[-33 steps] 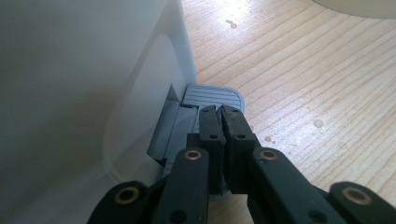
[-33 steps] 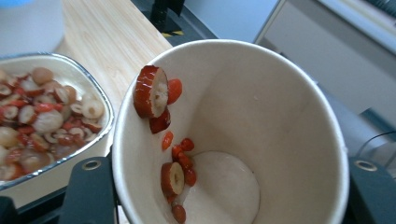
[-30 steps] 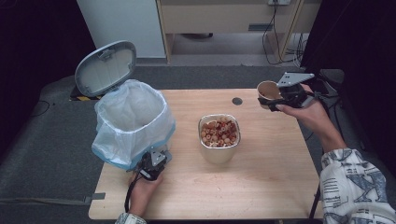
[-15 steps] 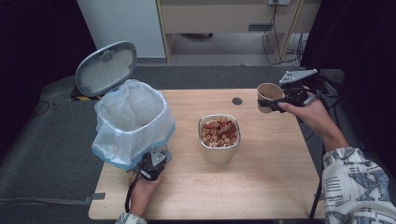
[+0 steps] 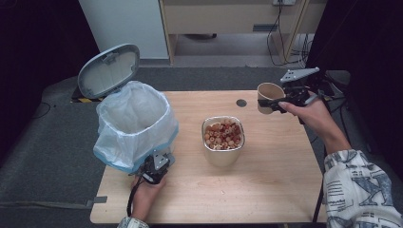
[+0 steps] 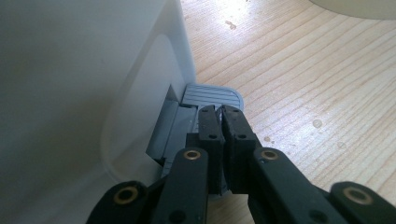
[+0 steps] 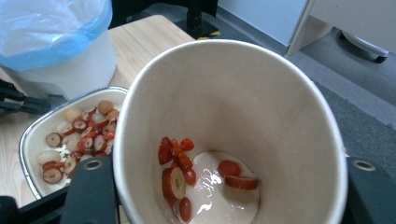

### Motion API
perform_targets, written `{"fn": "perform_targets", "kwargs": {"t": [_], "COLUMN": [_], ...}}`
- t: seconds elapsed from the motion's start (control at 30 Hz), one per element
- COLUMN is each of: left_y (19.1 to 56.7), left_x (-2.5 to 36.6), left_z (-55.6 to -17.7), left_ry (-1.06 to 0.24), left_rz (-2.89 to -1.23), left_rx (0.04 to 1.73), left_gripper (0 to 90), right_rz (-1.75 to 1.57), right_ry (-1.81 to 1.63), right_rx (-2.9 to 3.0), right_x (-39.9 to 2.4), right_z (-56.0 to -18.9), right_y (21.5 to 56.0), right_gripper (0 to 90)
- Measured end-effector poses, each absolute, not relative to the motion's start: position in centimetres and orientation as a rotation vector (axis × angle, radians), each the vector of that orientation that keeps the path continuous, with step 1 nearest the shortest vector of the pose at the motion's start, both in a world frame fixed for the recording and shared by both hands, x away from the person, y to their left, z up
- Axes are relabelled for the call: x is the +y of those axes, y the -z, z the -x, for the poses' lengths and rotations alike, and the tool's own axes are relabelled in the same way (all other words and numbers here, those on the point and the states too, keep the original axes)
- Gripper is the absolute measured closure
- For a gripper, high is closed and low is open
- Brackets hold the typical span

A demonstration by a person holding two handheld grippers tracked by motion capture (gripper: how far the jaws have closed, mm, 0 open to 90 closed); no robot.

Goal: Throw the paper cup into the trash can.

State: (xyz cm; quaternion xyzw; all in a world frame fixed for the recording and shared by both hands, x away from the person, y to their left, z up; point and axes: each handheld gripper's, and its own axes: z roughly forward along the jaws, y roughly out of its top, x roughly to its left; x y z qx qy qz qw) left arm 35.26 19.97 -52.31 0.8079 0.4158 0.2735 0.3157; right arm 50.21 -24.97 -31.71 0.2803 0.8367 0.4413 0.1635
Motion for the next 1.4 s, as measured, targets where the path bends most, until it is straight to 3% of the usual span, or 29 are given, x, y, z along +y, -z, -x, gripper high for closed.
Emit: {"fn": "perform_targets", "kwargs": {"t": [1.4], "left_y": [52.2], "left_x": [19.8], "left_z": [-35.2], "left_ry": [-0.726], "left_rz": [-2.133], "left_rx": [1.091], "left_gripper": [86.4], "right_rz": [-0.624], "right_ry": [-1.25], "right_rx": [2.508], "right_x": [-13.4], "right_z": [-49.9], "right_y": [28.5], "right_gripper": [35.2]}}
